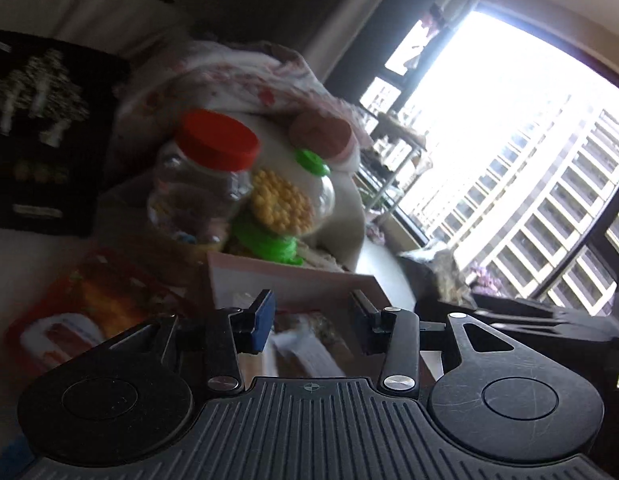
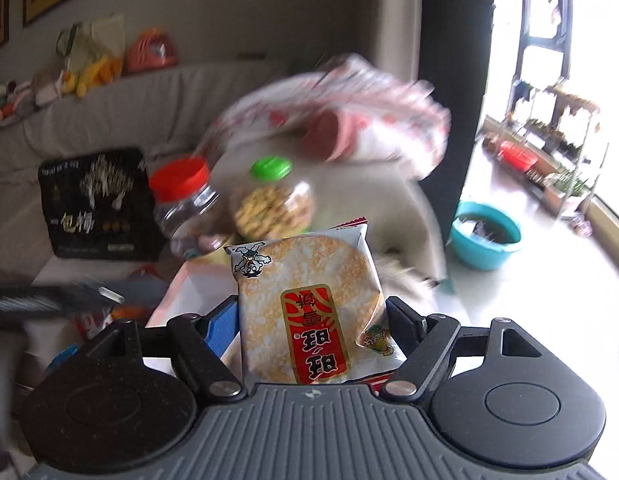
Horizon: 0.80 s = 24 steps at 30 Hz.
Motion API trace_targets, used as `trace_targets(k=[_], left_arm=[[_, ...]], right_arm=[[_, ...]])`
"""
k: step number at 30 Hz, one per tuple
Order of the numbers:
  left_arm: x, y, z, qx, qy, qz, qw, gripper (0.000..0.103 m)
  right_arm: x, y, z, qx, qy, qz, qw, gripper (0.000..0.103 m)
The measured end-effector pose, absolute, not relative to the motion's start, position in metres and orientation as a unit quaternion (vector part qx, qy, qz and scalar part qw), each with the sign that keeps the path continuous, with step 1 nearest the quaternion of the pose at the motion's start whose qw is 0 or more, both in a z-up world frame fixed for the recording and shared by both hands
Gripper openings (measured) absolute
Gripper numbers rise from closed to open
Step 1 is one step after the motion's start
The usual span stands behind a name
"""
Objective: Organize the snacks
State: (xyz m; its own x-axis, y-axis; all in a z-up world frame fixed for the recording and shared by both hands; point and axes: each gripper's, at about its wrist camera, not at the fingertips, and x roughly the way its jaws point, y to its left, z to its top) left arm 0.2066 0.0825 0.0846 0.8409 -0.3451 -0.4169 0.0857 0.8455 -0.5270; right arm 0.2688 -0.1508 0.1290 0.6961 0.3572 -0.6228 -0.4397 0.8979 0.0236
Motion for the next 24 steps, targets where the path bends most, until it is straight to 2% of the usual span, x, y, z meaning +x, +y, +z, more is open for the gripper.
trace_targets(k=[4, 7, 13, 18, 24], left_arm=[[0.164, 0.136, 0.088, -0.26, 0.235, -0.039, 0.936, 0.046], [0.142, 0.161, 0.072, -0.246, 0.26, 0.019, 0.934, 0.046], [0.091, 0.193, 0.039, -0.264, 0.25, 0.056, 0.93, 0.046], [0.085, 0.211, 0.025, -0.301, 0.236, 0.072, 0.921, 0.046], [0.072, 0.207, 0.025, -0.268, 0.232, 0.091, 0.931, 0.046]], right_arm=[[0.298, -0.106, 0.1, -0.057, 0.382, 0.245, 0.889, 0.079], [0.309, -0.086, 0.089, -0.069, 0.407, 0.233, 0.88, 0.079], [0.291, -0.08, 0.111, -0.036, 0.392, 0.244, 0.886, 0.083], [0.26, -0.032, 0.124, -0.067, 0.383, 0.281, 0.877, 0.085], [0.255, 0.048, 0.103, -0.035, 0.437, 0.233, 0.868, 0.085]])
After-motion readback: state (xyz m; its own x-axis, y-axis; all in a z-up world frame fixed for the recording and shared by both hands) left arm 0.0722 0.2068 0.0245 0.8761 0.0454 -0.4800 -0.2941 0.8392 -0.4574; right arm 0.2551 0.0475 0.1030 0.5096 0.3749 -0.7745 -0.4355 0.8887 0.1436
